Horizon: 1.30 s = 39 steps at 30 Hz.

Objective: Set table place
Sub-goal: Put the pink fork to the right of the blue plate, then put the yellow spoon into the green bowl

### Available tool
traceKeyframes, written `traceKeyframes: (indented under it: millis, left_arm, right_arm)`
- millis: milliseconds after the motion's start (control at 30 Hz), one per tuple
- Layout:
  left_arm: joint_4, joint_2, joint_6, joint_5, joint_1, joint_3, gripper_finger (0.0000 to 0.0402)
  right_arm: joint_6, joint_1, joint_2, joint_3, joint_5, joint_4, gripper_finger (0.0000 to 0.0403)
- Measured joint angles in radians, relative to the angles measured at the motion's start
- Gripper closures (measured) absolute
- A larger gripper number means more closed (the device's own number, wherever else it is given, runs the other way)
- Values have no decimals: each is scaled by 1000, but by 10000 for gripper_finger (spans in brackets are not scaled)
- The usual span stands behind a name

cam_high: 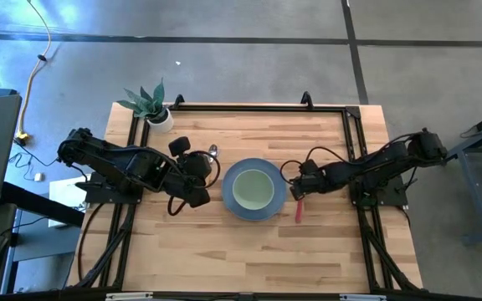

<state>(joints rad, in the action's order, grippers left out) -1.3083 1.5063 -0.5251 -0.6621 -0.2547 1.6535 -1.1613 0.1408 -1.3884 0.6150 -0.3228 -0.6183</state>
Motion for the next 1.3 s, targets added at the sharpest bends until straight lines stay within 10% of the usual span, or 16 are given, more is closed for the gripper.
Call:
traceKeyframes:
  millis: [867, 1300]
  left_arm:
    - [0, 0, -8, -1, 0, 0, 273]
    - [-43, 80, -456, 66, 156, -123, 273]
  right_arm:
    - [87, -126, 49, -8, -41, 78, 403]
    - [234, -125, 187, 280, -89, -250, 403]
